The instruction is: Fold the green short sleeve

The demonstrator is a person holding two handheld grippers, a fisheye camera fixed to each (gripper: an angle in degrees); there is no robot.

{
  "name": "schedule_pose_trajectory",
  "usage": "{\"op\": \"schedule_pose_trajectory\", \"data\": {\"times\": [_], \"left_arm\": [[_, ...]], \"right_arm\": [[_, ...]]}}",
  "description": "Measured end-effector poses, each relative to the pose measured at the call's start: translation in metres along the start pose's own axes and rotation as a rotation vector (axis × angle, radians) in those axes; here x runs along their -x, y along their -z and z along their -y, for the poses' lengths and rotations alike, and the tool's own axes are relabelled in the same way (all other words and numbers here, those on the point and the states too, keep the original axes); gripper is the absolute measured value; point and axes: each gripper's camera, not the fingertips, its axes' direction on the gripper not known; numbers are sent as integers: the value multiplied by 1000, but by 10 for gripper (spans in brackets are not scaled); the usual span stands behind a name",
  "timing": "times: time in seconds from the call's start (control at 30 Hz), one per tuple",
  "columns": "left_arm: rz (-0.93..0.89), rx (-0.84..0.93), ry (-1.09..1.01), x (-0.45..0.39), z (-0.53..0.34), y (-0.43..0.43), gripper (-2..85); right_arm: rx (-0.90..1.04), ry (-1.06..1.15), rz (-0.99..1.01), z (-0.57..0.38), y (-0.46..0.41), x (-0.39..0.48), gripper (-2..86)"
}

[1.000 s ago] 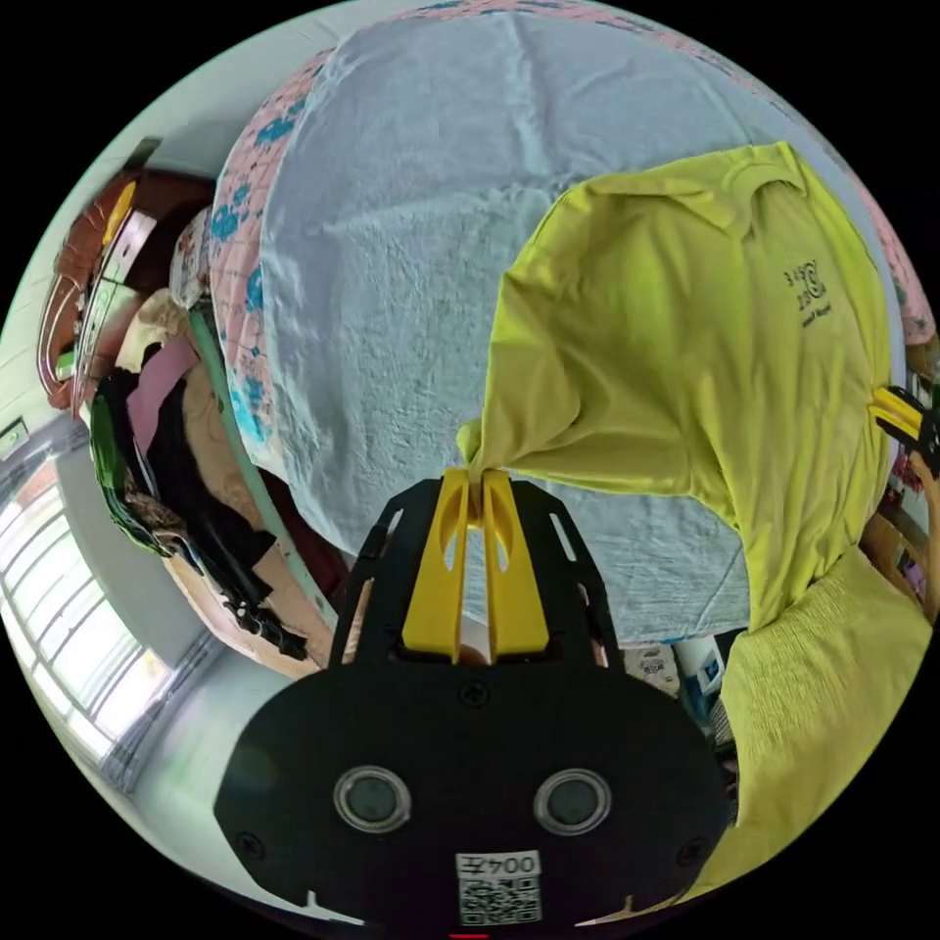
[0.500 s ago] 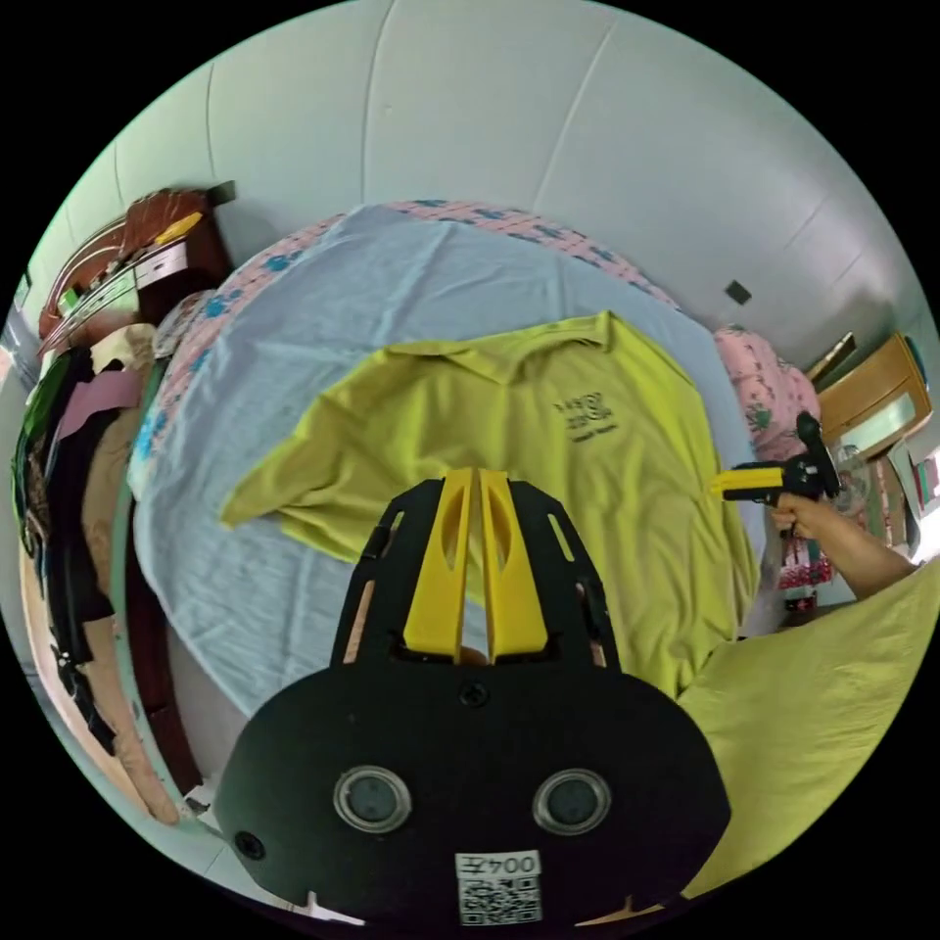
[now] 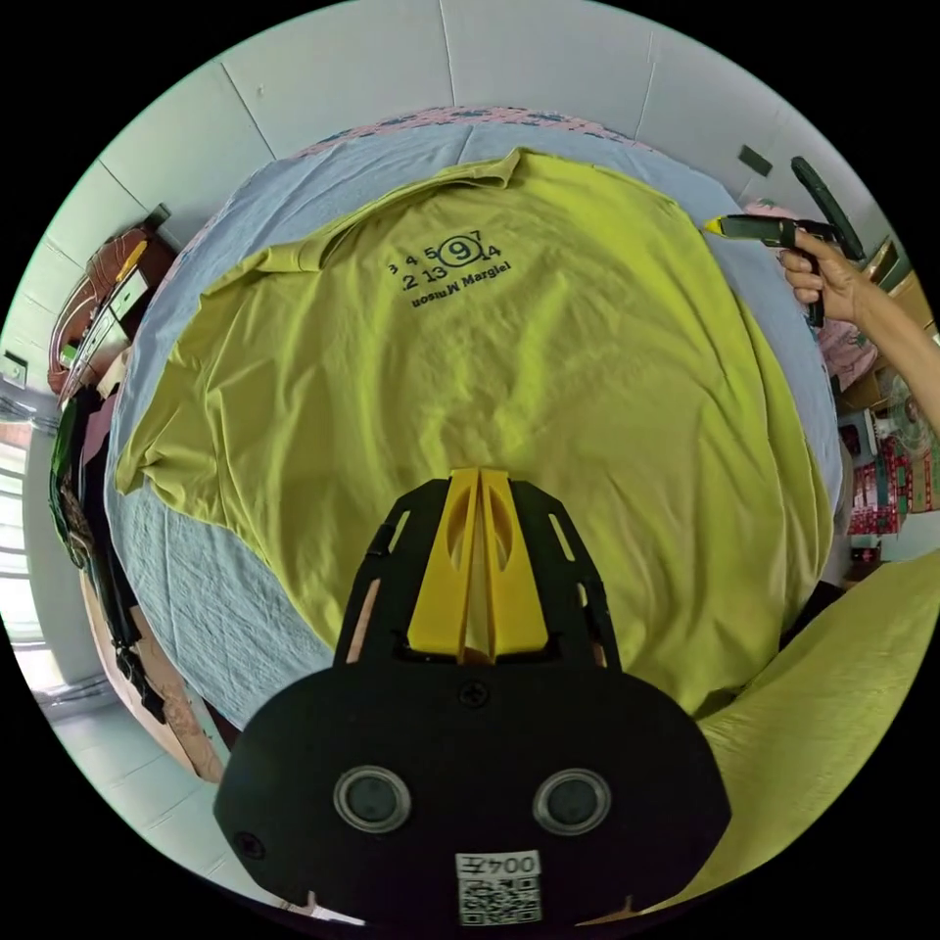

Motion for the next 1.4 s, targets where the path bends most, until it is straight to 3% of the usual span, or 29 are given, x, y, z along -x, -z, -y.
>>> {"op": "schedule_pose_trajectory", "data": {"times": [0.4,0.47,0.6,0.97,1.3,1.4], "left_arm": [[66,110,-3,-38,16,-10,6],[54,131,3,-40,20,-12,5],[61,168,-17,-44,27,-17,5],[25,200,22,-32,36,-32,4],[9,202,32,-6,34,-46,7],[-53,199,47,14,30,-50,13]], "right_arm": [[26,44,185,18,18,-29,83],[39,24,196,24,20,-34,28],[39,8,273,42,37,-45,3],[174,76,-54,155,168,-101,-3],[284,-91,-272,163,115,-176,56],[152,-139,-369,160,137,-177,79]]}}
